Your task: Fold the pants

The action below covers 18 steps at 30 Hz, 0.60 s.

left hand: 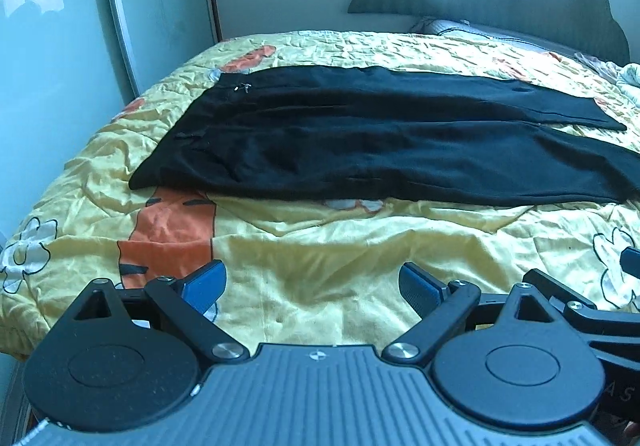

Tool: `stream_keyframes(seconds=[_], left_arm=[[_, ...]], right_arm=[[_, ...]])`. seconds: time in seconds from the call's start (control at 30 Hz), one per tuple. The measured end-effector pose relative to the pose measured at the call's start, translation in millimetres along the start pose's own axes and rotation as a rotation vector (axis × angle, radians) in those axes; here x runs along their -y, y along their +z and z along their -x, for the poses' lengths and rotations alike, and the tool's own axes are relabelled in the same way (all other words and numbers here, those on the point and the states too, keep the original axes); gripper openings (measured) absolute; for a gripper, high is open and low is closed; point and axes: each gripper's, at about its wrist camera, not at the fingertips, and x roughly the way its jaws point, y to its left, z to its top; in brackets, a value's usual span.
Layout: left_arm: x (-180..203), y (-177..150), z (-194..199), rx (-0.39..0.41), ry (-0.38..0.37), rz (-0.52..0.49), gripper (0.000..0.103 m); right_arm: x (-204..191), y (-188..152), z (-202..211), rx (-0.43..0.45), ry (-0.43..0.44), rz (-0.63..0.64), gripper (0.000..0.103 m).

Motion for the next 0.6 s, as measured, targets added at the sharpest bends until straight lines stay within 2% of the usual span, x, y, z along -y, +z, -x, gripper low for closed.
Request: stream_keyframes(seconds=[0.6], left_arm=[[1.4,-2.2,-4.9,-0.019,-0.009,-0.008,0.095]], right_arm=[[4.1,-3.6,-6.0,-0.027,0.01,-0.02,0.103]])
